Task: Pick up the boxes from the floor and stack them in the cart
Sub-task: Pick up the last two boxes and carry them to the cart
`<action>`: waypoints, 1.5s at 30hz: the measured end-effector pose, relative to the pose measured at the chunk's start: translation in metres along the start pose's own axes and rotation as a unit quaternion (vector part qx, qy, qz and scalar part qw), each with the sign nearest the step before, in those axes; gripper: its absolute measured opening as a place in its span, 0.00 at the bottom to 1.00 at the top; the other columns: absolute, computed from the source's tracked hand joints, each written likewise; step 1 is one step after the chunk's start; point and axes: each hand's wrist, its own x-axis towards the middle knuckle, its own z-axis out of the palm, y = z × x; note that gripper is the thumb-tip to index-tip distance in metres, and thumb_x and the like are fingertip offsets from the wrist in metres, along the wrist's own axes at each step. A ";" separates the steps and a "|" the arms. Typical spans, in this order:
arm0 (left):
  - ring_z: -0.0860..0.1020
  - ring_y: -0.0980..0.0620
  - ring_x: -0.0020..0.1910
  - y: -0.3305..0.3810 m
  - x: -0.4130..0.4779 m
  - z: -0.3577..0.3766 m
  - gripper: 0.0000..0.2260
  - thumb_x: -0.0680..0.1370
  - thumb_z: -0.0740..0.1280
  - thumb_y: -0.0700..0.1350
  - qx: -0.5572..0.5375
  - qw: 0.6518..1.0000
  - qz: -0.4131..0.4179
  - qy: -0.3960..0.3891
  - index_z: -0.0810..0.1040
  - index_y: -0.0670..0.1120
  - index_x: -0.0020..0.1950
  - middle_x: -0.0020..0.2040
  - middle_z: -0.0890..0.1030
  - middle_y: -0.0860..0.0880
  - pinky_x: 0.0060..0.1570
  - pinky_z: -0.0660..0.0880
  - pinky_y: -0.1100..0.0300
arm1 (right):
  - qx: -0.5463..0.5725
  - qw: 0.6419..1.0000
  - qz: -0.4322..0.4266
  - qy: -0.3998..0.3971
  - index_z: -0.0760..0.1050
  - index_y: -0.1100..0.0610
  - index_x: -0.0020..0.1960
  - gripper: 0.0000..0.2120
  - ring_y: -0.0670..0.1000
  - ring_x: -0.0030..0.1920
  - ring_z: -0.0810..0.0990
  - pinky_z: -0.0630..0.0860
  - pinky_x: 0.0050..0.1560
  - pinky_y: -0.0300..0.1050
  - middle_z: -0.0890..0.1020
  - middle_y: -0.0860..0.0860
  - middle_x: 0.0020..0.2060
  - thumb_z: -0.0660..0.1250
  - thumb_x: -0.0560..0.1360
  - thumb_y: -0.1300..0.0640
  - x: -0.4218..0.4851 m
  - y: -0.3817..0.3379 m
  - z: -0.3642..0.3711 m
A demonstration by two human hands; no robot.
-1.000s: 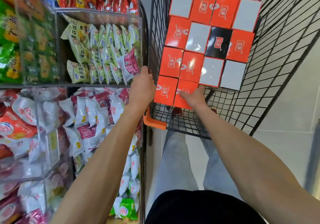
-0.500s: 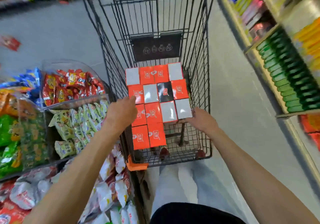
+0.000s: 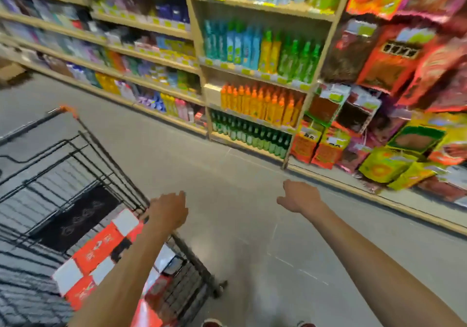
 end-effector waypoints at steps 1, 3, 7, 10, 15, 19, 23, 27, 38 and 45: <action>0.73 0.44 0.64 0.023 0.007 -0.011 0.20 0.81 0.57 0.52 0.013 1.000 0.018 0.007 0.65 0.48 0.72 0.66 0.74 0.46 0.59 0.71 0.51 | 0.004 1.000 0.012 0.002 0.71 0.56 0.62 0.20 0.57 0.56 0.78 0.71 0.45 0.47 0.79 0.54 0.57 0.61 0.78 0.43 -0.004 0.027 -0.003; 0.73 0.45 0.64 0.096 0.019 -0.037 0.20 0.82 0.55 0.52 0.038 0.996 0.071 0.032 0.64 0.48 0.73 0.67 0.74 0.46 0.59 0.71 0.52 | 0.027 0.998 0.056 0.013 0.73 0.55 0.61 0.19 0.56 0.56 0.78 0.72 0.45 0.47 0.80 0.53 0.57 0.61 0.77 0.43 -0.022 0.103 -0.011; 0.74 0.46 0.64 0.257 0.029 -0.086 0.19 0.82 0.56 0.53 0.074 0.979 0.169 0.081 0.67 0.48 0.71 0.65 0.75 0.47 0.58 0.72 0.52 | 0.092 0.983 0.153 0.036 0.68 0.54 0.69 0.26 0.57 0.65 0.74 0.72 0.57 0.51 0.75 0.54 0.65 0.62 0.76 0.41 -0.072 0.255 -0.014; 0.75 0.47 0.63 0.389 0.029 -0.114 0.17 0.82 0.57 0.51 0.075 0.963 0.244 0.090 0.67 0.49 0.70 0.66 0.75 0.48 0.56 0.74 0.51 | 0.130 0.963 0.227 0.060 0.65 0.54 0.71 0.28 0.58 0.67 0.72 0.71 0.61 0.52 0.73 0.56 0.68 0.62 0.77 0.42 -0.126 0.363 -0.004; 0.78 0.43 0.59 0.599 -0.031 -0.147 0.16 0.80 0.59 0.51 0.110 0.894 0.411 0.138 0.71 0.49 0.66 0.62 0.78 0.44 0.51 0.74 0.53 | 0.195 0.903 0.376 0.066 0.68 0.55 0.69 0.26 0.57 0.64 0.75 0.73 0.59 0.51 0.75 0.55 0.65 0.62 0.78 0.41 -0.232 0.510 0.037; 0.77 0.42 0.61 0.750 -0.096 -0.165 0.16 0.79 0.59 0.53 0.152 0.817 0.537 0.145 0.72 0.49 0.65 0.62 0.78 0.44 0.50 0.74 0.52 | 0.251 0.836 0.480 0.091 0.69 0.56 0.67 0.24 0.59 0.62 0.76 0.73 0.57 0.51 0.75 0.57 0.64 0.62 0.78 0.42 -0.317 0.588 0.084; 0.76 0.42 0.61 0.882 -0.168 -0.166 0.18 0.80 0.59 0.52 0.185 0.739 0.629 0.153 0.70 0.47 0.68 0.63 0.77 0.43 0.52 0.75 0.51 | 0.301 0.766 0.560 0.095 0.69 0.57 0.68 0.24 0.60 0.63 0.75 0.72 0.58 0.51 0.76 0.57 0.64 0.63 0.78 0.43 -0.394 0.650 0.131; 0.76 0.42 0.60 0.997 -0.231 -0.152 0.17 0.81 0.58 0.53 0.218 0.684 0.682 0.143 0.70 0.45 0.66 0.61 0.77 0.43 0.56 0.74 0.49 | 0.338 0.711 0.611 0.083 0.70 0.55 0.68 0.24 0.58 0.63 0.76 0.72 0.59 0.51 0.76 0.56 0.65 0.63 0.77 0.43 -0.452 0.717 0.172; 0.77 0.42 0.60 1.316 -0.362 -0.130 0.17 0.80 0.58 0.53 0.247 0.583 0.766 0.110 0.71 0.45 0.65 0.62 0.78 0.43 0.55 0.76 0.48 | 0.391 0.626 0.671 0.064 0.68 0.55 0.71 0.27 0.58 0.64 0.75 0.73 0.60 0.52 0.75 0.55 0.66 0.63 0.77 0.42 -0.571 0.957 0.241; 0.75 0.42 0.63 1.477 -0.453 -0.095 0.19 0.81 0.59 0.54 0.280 0.547 0.783 0.098 0.70 0.47 0.69 0.65 0.77 0.44 0.57 0.74 0.50 | 0.437 0.568 0.694 0.065 0.67 0.55 0.72 0.28 0.58 0.66 0.73 0.72 0.63 0.53 0.73 0.55 0.68 0.63 0.77 0.42 -0.646 1.091 0.312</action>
